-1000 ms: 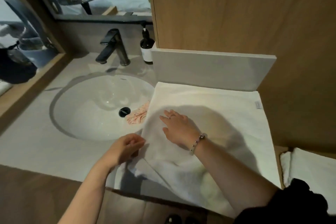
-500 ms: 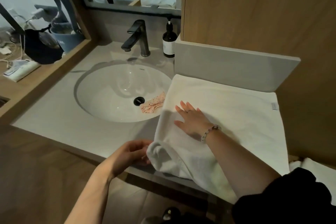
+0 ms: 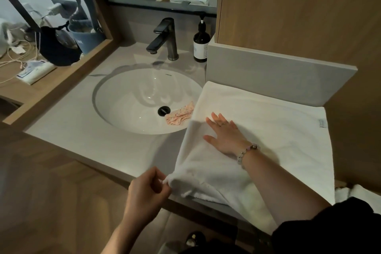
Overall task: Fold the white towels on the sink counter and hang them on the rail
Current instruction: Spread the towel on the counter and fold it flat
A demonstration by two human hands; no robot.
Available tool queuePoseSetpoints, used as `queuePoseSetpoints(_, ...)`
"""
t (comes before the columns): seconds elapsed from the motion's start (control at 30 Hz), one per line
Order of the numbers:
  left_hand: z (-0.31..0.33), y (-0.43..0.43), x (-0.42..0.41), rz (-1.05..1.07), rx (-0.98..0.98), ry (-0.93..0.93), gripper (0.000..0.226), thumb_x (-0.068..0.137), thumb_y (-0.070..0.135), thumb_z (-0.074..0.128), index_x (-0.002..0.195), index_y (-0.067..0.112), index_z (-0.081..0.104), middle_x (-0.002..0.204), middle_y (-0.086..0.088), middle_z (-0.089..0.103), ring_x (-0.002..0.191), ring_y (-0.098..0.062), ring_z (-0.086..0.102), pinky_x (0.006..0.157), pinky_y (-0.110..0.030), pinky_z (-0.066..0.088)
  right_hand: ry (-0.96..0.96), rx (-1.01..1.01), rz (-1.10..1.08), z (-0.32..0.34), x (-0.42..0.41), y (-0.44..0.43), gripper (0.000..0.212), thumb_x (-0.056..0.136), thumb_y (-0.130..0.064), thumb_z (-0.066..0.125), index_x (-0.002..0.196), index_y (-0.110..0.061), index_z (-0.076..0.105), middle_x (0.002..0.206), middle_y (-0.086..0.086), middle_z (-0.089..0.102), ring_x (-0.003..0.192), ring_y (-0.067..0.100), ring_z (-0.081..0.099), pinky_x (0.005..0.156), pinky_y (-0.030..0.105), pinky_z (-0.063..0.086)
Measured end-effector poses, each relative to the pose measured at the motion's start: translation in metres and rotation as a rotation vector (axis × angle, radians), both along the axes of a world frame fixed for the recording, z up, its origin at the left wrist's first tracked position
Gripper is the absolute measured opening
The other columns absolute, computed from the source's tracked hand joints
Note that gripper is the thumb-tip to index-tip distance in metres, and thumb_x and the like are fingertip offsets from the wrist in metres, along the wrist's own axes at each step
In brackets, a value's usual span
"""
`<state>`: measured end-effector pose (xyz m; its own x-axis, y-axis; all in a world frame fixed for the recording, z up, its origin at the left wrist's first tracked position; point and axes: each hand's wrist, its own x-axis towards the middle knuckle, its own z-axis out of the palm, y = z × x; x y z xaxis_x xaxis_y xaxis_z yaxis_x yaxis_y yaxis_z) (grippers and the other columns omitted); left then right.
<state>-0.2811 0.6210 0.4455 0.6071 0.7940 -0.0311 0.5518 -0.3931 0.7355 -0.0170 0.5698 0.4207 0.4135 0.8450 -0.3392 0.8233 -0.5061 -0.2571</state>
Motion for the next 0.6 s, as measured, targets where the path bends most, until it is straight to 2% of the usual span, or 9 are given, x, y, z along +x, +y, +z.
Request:
queuePoseSetpoints(0.07,-0.008,-0.007,-0.011,0.087,0.012,-0.021,0.026,0.069,0.006,0.07,0.063,0.023,0.051,0.056,-0.001,0.06,0.045,-0.009,0.052,0.049,-0.027,0.042,-0.009,0.009,-0.001,-0.001,0.0,0.0,0.066,0.098,-0.052,0.028,0.152,-0.025,0.0,0.159,-0.005,-0.013,0.146,0.013,-0.012,0.117,0.038,-0.001)
queuePoseSetpoints(0.13,-0.016,-0.013,-0.022,0.107,-0.009,-0.068,0.013,0.068,0.024,0.061,0.073,0.029,0.051,0.055,-0.004,0.061,0.049,-0.014,0.06,0.053,-0.031,0.048,-0.016,0.011,-0.003,-0.001,0.001,0.0,0.067,0.098,-0.052,0.028,0.152,-0.025,0.001,0.159,-0.005,-0.012,0.146,0.014,-0.011,0.117,0.039,-0.001)
queuePoseSetpoints(0.2,-0.022,-0.018,-0.032,0.079,0.0,-0.112,0.013,0.064,0.036,0.049,0.077,0.033,0.05,0.051,0.001,0.061,0.049,-0.016,0.062,0.055,-0.032,0.049,-0.019,0.019,-0.002,-0.001,0.0,0.001,0.068,0.097,-0.053,0.029,0.152,-0.024,0.002,0.159,-0.005,-0.011,0.146,0.014,-0.011,0.117,0.038,-0.001)
queuePoseSetpoints(0.27,-0.024,-0.021,-0.036,0.034,0.019,-0.143,0.014,0.063,0.036,0.046,0.077,0.033,0.049,0.048,0.004,0.058,0.046,-0.016,0.061,0.052,-0.032,0.047,-0.023,0.031,0.0,0.0,0.0,0.0,0.068,0.097,-0.054,0.029,0.152,-0.024,0.003,0.159,-0.005,-0.01,0.146,0.014,-0.01,0.117,0.038,-0.001)
queuePoseSetpoints(0.4,-0.024,-0.02,-0.036,0.035,0.014,-0.166,0.014,0.067,0.026,0.05,0.079,0.034,0.053,0.048,-0.002,0.055,0.047,-0.022,0.06,0.051,-0.034,0.046,-0.039,0.024,0.007,0.005,-0.004,-0.001,0.066,0.099,-0.049,0.03,0.152,-0.022,0.003,0.159,-0.001,-0.009,0.146,0.017,-0.009,0.117,0.038,0.0)
queuePoseSetpoints(0.5,-0.024,-0.014,-0.04,0.069,-0.124,-0.163,0.028,0.069,0.012,0.061,0.085,0.034,0.056,0.057,-0.009,0.057,0.052,-0.026,0.059,0.052,-0.034,0.048,-0.075,0.101,-0.016,0.009,-0.017,-0.001,0.064,0.099,-0.045,0.033,0.152,-0.019,0.008,0.16,0.003,-0.003,0.147,0.02,-0.007,0.117,0.039,0.002)
queuePoseSetpoints(0.53,-0.023,-0.011,-0.041,0.068,-0.183,-0.159,0.03,0.068,0.014,0.064,0.089,0.033,0.055,0.062,-0.009,0.059,0.055,-0.025,0.059,0.053,-0.032,0.049,-0.088,0.133,-0.015,0.01,-0.025,-0.002,0.064,0.099,-0.045,0.033,0.152,-0.019,0.009,0.16,0.003,-0.001,0.147,0.02,-0.006,0.118,0.039,0.002)
queuePoseSetpoints(0.6,-0.021,-0.006,-0.041,0.066,-0.38,-0.159,0.039,0.059,0.031,0.064,0.097,0.026,0.056,0.074,-0.007,0.064,0.063,-0.022,0.063,0.054,-0.029,0.05,-0.077,0.156,-0.003,0.012,-0.042,-0.003,0.065,0.098,-0.049,0.03,0.152,-0.019,0.009,0.16,0.001,0.0,0.147,0.018,-0.006,0.119,0.039,0.001)
